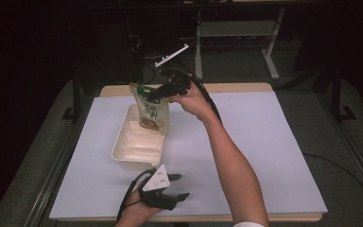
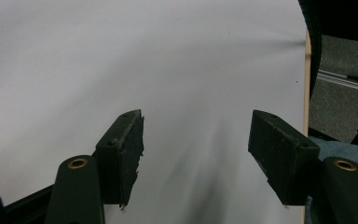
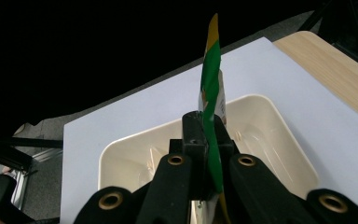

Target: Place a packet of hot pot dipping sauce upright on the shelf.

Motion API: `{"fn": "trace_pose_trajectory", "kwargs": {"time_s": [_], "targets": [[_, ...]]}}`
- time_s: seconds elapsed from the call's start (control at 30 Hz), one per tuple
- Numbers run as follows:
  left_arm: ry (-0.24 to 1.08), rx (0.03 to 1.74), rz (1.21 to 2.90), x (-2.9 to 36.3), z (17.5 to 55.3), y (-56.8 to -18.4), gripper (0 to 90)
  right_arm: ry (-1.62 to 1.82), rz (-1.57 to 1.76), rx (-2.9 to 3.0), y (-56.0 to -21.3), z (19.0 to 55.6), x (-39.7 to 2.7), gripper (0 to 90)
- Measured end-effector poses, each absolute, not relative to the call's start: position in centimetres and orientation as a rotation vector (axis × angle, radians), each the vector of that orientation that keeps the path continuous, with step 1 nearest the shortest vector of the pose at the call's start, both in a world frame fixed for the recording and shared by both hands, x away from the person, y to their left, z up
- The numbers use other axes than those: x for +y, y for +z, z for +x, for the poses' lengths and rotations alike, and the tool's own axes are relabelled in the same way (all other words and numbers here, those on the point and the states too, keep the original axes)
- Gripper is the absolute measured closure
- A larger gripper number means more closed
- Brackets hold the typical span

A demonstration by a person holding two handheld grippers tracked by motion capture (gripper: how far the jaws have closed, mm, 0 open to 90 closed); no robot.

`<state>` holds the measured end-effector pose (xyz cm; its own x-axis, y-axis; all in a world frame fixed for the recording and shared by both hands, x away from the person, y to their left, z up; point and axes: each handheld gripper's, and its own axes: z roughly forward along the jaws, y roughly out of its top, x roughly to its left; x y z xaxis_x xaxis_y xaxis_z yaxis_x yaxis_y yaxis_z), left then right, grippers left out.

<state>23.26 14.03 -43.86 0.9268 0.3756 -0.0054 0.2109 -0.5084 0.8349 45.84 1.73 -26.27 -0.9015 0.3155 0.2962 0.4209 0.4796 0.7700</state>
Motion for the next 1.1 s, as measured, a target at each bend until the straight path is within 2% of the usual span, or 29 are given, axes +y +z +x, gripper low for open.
{"fn": "trace_pose_trajectory", "kwargs": {"time_s": [0.53, 1.1], "targets": [[0.209, 0.416, 2.114, 14.1, 23.3, -43.9, 35.1, -1.364, -0.651, -2.597, -27.7, 47.3, 5.0, 89.6], [0.218, 0.424, 2.109, 14.1, 23.3, -43.9, 34.2, -1.316, -0.669, -2.587, -30.3, 48.1, 6.3, 89.2]]}}
